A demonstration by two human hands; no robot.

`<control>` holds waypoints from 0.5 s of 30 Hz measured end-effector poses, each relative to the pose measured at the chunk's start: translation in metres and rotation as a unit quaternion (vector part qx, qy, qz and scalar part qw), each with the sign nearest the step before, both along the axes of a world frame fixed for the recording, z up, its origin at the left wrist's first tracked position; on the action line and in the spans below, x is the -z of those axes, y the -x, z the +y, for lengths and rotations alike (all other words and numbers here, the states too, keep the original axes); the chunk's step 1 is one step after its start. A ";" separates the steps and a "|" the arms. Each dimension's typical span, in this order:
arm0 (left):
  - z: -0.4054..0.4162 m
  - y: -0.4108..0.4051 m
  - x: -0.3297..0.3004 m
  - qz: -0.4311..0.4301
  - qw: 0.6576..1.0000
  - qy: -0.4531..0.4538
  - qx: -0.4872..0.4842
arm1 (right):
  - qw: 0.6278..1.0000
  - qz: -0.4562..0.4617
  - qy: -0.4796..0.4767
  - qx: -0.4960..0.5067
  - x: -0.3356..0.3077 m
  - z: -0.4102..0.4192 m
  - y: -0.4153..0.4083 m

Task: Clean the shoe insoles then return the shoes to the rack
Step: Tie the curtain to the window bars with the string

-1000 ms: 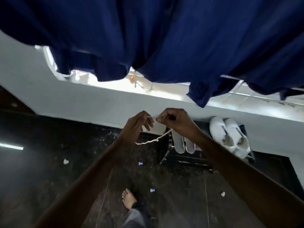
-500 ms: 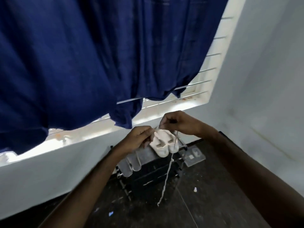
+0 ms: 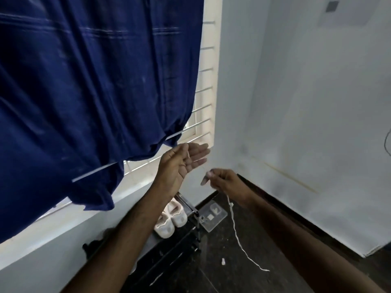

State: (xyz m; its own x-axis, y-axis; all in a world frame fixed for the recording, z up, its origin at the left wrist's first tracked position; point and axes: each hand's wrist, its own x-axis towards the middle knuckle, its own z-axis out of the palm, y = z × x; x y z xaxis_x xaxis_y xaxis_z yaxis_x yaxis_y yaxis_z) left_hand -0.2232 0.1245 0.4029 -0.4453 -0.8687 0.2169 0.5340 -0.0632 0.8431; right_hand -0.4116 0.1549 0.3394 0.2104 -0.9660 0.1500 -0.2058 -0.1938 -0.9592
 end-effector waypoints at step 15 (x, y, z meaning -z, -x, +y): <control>-0.125 0.082 0.038 -0.329 0.926 0.182 -0.026 | 0.979 0.197 0.056 0.009 -0.093 -0.105 0.085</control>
